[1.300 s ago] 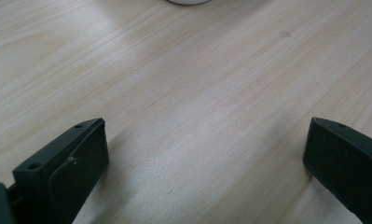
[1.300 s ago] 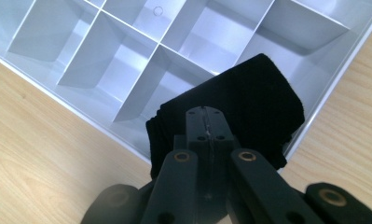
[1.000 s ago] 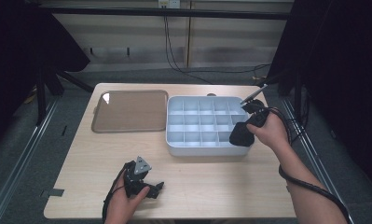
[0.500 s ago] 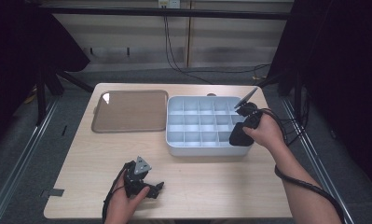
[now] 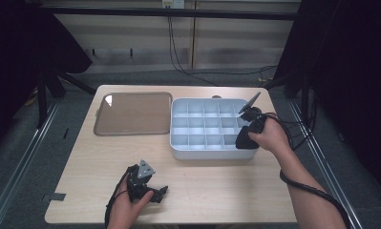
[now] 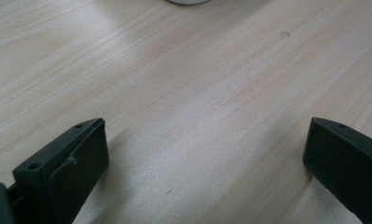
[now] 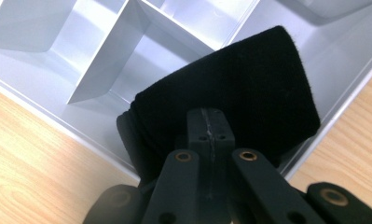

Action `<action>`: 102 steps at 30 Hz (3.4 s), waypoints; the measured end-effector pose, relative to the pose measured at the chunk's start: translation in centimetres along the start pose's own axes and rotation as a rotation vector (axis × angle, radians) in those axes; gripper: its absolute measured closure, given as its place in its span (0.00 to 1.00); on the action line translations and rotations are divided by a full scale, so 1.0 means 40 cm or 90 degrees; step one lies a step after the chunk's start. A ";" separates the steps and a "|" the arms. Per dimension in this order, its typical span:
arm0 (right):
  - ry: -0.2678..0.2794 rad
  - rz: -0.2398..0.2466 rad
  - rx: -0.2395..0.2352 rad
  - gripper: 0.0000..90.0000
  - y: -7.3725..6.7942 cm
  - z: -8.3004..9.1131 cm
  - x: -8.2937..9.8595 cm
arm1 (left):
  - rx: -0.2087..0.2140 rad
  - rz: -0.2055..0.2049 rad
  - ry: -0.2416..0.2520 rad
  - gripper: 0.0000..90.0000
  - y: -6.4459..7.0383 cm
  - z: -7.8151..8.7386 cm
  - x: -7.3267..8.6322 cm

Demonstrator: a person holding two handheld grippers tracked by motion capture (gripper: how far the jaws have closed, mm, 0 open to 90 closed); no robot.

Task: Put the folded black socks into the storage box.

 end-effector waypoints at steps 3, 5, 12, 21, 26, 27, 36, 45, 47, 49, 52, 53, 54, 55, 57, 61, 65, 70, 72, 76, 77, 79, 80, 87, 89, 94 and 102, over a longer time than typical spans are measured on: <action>-0.004 -0.002 0.000 1.00 0.001 -0.002 0.002 | 0.000 0.001 0.000 0.00 0.001 0.000 0.000; -0.010 -0.002 0.005 1.00 0.002 -0.005 0.003 | 0.001 0.001 0.002 0.00 0.001 0.000 0.000; -0.045 -0.013 0.015 1.00 0.011 -0.035 0.017 | 0.000 0.000 0.001 0.00 0.002 0.000 0.000; -0.053 -0.023 -0.009 1.00 0.020 -0.087 0.043 | 0.002 0.002 0.003 0.00 0.003 -0.002 -0.001; -0.058 -0.024 -0.010 1.00 0.021 -0.095 0.049 | -0.001 -0.002 0.002 0.00 0.002 -0.001 -0.001; -0.058 -0.024 -0.011 1.00 0.021 -0.098 0.050 | -0.001 -0.001 0.002 0.00 0.002 -0.001 -0.001; -0.063 -0.013 0.000 1.00 0.018 -0.100 0.048 | 0.001 0.002 0.002 0.00 0.004 -0.001 -0.001; -0.031 -0.005 0.003 1.00 0.032 -0.010 0.039 | 0.000 -0.001 0.001 0.00 0.003 -0.001 -0.001; -0.011 -0.005 0.001 1.00 0.032 0.019 0.030 | 0.000 -0.001 0.002 0.00 0.003 -0.001 -0.001; 0.000 -0.009 -0.003 1.00 0.031 0.033 0.024 | 0.000 -0.001 0.002 0.00 0.003 -0.001 -0.001; 0.024 -0.013 -0.004 1.00 0.025 0.052 -0.001 | 0.000 -0.001 0.002 0.00 0.003 -0.001 -0.001; 0.024 -0.013 -0.006 1.00 0.022 0.048 -0.006 | 0.001 0.000 0.002 0.00 0.004 -0.001 -0.001; 0.017 -0.013 -0.004 1.00 0.020 0.042 -0.009 | 0.001 0.000 0.002 0.00 0.004 -0.001 -0.001; 0.009 -0.013 0.004 1.00 0.022 0.033 -0.011 | 0.001 0.000 0.002 0.00 0.004 -0.001 -0.001; -0.010 -0.022 0.009 1.00 0.026 0.011 -0.008 | 0.000 -0.001 0.002 0.00 0.003 -0.001 -0.001; -0.018 -0.021 0.002 1.00 0.032 -0.027 0.007 | 0.000 -0.001 0.002 0.00 0.003 -0.001 -0.001; -0.025 -0.020 -0.003 1.00 0.034 -0.048 0.018 | 0.002 0.004 0.003 0.00 0.005 -0.003 -0.002; -0.037 -0.017 0.012 1.00 0.034 -0.076 0.019 | 0.003 0.006 0.002 0.00 0.006 -0.003 -0.002; -0.036 -0.024 0.007 1.00 0.037 -0.079 0.021 | 0.002 0.003 0.002 0.00 0.005 -0.003 -0.002; -0.031 -0.021 0.014 1.00 0.035 -0.075 0.025 | 0.002 0.004 0.002 0.00 0.005 -0.003 -0.002; -0.028 -0.020 0.014 1.00 0.034 -0.072 0.025 | 0.002 0.004 0.002 0.00 0.005 -0.003 -0.002; -0.025 -0.023 0.012 0.96 0.032 -0.060 0.027 | 0.002 0.003 0.002 0.00 0.005 -0.003 -0.002; -0.017 -0.020 0.013 0.92 0.033 -0.054 0.027 | 0.003 0.005 0.003 0.00 0.006 -0.004 -0.002; 0.012 -0.006 0.022 0.77 0.021 0.003 0.022 | 0.002 0.003 0.002 0.00 0.005 -0.003 -0.002; 0.017 -0.001 0.028 0.74 0.017 0.015 0.019 | 0.002 0.005 0.002 0.00 0.006 -0.003 -0.002; 0.033 0.010 0.026 0.62 0.008 0.034 0.018 | 0.002 0.005 0.002 0.00 0.006 -0.003 -0.002; 0.068 0.014 0.004 0.42 -0.005 0.063 0.025 | 0.003 0.005 0.002 0.00 0.006 -0.003 -0.002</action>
Point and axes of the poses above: each handheld gripper's, and its own axes: z roughly backward along the jaws, x roughly out of its underside, y roughly to its right, the point moved 4 cm from there along -z, roughly forward along the jaws, and after that the axes turned 2 degrees about z, right-handed, at the moved point
